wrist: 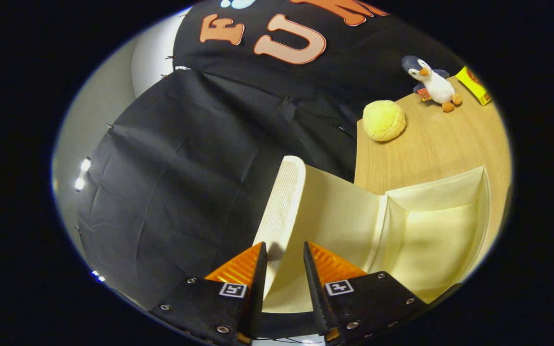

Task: Open the storage box then place both shoes into the box .Put the left shoe in first, then the right shoe, with the right side of both shoes facing outward in a uniform manner.

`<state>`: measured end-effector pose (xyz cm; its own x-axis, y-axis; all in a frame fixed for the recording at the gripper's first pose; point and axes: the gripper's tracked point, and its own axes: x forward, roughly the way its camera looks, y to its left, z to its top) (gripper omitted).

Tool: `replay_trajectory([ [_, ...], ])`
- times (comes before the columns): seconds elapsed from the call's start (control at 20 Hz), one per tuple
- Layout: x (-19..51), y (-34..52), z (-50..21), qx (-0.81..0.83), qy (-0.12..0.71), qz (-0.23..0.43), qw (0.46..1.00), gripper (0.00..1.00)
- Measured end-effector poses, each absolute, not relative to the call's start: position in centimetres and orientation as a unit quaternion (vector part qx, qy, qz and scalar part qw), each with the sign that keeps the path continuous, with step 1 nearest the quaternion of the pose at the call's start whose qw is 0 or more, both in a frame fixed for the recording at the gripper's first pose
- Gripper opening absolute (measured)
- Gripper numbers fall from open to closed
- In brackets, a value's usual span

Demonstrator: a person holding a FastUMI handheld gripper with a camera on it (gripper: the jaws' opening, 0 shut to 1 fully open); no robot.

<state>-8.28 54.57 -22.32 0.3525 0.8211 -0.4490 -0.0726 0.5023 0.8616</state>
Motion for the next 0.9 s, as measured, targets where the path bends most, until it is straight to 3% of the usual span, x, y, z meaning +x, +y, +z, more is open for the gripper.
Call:
replay_trajectory([
  [0.3,-8.0,52.3,-23.2,0.398,0.484,0.284,0.726,0.78],
  [0.65,-10.6,53.5,-20.2,0.379,0.488,0.344,0.707,0.79],
  [0.9,-10.6,49.6,-21.4,0.359,0.487,0.334,0.723,0.79],
])
